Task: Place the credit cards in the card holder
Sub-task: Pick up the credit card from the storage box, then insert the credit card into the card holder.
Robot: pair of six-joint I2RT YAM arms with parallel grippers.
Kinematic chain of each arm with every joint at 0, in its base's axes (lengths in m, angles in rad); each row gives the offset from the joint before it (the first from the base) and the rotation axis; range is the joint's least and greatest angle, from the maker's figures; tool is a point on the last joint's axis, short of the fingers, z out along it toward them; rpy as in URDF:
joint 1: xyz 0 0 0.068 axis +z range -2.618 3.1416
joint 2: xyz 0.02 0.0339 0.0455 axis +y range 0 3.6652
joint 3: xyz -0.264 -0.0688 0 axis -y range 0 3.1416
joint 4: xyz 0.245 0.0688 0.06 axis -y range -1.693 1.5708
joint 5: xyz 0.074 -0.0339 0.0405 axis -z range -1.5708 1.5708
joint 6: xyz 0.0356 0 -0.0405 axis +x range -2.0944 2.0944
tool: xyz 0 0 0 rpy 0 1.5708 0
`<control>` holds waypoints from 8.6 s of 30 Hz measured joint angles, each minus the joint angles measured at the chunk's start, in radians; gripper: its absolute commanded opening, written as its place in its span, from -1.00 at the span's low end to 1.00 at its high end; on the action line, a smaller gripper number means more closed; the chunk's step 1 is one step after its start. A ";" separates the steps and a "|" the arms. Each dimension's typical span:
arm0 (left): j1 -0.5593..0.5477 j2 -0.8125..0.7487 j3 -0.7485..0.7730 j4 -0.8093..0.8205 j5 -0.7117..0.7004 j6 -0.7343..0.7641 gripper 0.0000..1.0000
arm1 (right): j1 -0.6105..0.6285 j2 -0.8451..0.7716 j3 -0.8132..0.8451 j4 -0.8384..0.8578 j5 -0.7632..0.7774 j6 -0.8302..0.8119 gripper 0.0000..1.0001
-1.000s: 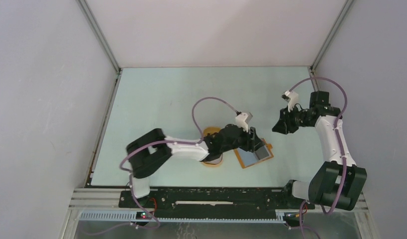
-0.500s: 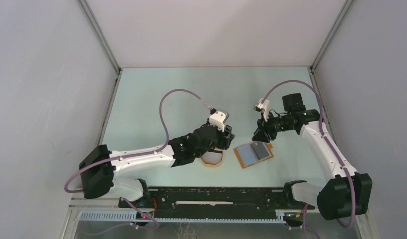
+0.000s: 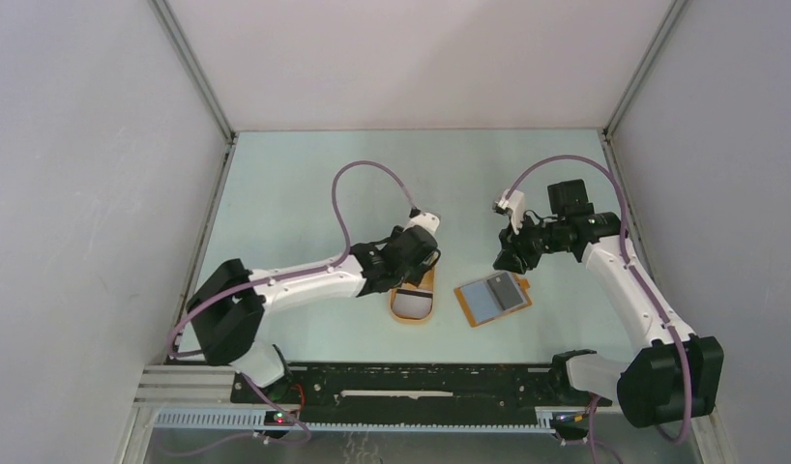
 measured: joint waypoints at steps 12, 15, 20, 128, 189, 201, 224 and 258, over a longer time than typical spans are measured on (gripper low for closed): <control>0.039 0.147 0.094 -0.079 0.114 0.018 0.19 | -0.013 0.025 -0.001 0.000 0.005 -0.001 -0.16; 0.041 0.175 0.108 -0.092 0.121 0.017 0.21 | -0.013 0.027 -0.004 -0.001 0.005 -0.001 -0.16; 0.040 0.195 0.109 -0.102 0.115 0.002 0.26 | -0.013 0.027 -0.005 -0.001 0.005 -0.001 -0.16; -0.070 0.332 0.265 -0.407 -0.365 -0.223 -1.00 | -0.053 0.055 -0.005 -0.016 -0.021 -0.009 -0.16; -0.135 0.134 -0.339 1.038 0.284 -0.723 -1.00 | -0.163 0.449 -0.007 -0.038 0.419 0.055 -0.73; -0.139 0.204 -0.385 1.109 0.226 -0.879 -1.00 | -0.121 0.534 -0.007 -0.071 0.443 0.055 -0.81; -0.141 0.243 -0.418 1.104 0.208 -1.016 -1.00 | -0.023 0.557 -0.007 -0.151 0.381 0.017 -0.82; -0.141 0.262 -0.416 1.102 0.210 -1.009 -1.00 | -0.017 0.557 -0.007 -0.159 0.367 0.010 -0.82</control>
